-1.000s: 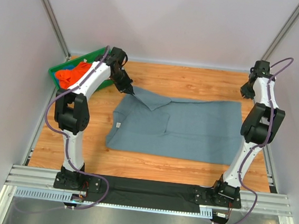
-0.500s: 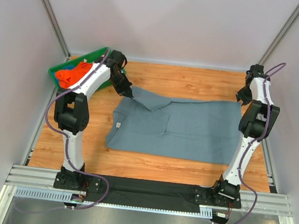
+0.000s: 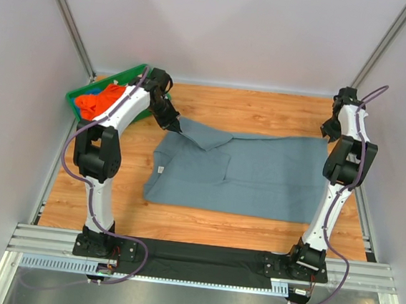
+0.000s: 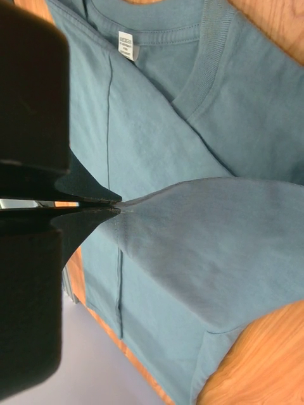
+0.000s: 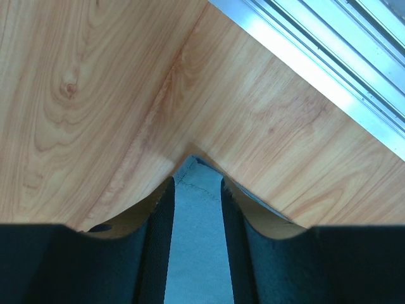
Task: Fold and stack the t-shirts
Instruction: Fold the tshirt
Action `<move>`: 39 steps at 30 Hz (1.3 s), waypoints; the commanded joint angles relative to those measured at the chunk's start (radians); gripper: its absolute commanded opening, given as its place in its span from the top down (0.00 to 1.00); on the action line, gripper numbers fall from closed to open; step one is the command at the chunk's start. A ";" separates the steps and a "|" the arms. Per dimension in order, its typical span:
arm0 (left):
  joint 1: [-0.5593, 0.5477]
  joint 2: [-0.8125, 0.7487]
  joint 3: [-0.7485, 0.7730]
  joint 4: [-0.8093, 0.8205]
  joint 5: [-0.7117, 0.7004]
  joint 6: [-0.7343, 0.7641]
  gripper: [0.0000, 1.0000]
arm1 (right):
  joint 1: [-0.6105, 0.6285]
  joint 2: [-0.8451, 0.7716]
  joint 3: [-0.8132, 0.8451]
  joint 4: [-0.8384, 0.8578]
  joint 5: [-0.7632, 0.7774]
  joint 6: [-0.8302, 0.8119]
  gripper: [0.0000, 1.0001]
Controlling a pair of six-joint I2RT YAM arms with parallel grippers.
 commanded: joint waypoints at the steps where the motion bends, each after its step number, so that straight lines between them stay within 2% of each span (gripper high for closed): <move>1: 0.004 -0.052 0.005 0.010 0.011 0.011 1.00 | -0.002 0.026 0.045 0.007 0.032 0.035 0.63; 15: 0.004 -0.058 -0.003 0.011 0.004 0.009 1.00 | -0.002 0.047 0.047 -0.011 0.033 0.036 0.62; 19: 0.004 -0.057 -0.003 0.014 0.005 0.006 1.00 | -0.009 0.036 0.096 -0.083 0.019 0.098 0.62; 23: 0.001 -0.063 -0.015 0.024 0.005 0.001 1.00 | -0.016 0.026 0.124 -0.157 -0.033 0.231 0.63; 30: 0.000 -0.067 -0.024 0.027 -0.001 0.000 1.00 | -0.019 0.052 0.134 -0.192 -0.038 0.283 0.63; 39: 0.000 -0.081 -0.038 0.019 -0.016 0.015 1.00 | -0.035 0.072 0.133 -0.119 -0.045 0.313 0.64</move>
